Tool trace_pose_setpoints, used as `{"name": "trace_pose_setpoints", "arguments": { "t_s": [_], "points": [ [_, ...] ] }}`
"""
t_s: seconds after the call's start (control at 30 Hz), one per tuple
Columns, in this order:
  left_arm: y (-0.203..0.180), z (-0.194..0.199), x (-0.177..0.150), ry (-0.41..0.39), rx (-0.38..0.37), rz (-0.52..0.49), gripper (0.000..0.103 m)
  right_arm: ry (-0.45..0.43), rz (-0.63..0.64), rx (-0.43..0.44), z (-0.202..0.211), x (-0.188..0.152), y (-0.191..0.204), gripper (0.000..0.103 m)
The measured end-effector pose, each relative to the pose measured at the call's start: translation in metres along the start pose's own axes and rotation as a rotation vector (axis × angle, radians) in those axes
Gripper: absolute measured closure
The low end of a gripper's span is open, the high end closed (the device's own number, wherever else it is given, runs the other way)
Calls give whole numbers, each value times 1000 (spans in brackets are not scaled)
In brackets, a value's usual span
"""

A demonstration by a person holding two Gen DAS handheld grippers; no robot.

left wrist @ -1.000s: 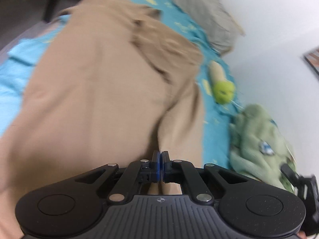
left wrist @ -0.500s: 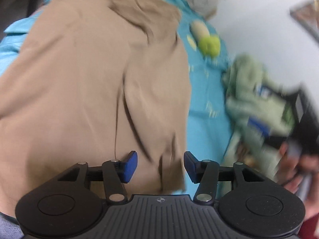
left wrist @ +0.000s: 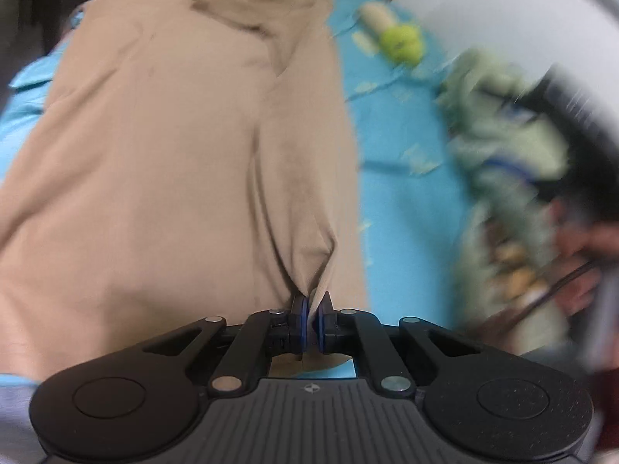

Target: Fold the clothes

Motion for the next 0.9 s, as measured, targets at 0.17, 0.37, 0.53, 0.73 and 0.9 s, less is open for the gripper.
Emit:
{"name": "trace_pose_setpoints", "arguments": {
  "t_s": [0.17,0.37,0.53,0.73,0.9],
  "points": [
    [-4,6,5,-36,17,-40,85,-5,85,3,1,-7,13,6],
    [20,47,28,-182,-10,62,23,-31,112,31,12,-10,23,6],
    [86,76,75,-314,-10,256,7,-54,127,68,23,-15,35,6],
    [225,70,133,-374,147,641,5,-28,160,54,13,-26,45,6],
    [322,28,156,-420,134,938,5,32,161,39,-9,-36,52,6]
  ]
}}
Point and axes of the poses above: each gripper's, at about its wrist camera, not at the fingertips, and z roughly against the way its jaws point, y to its left, x to its top, the point moved 8 cm from there along -z, roughly the way its jaws point, and after that the axes turned 14 degrees about -z, right-handed, at the moved point
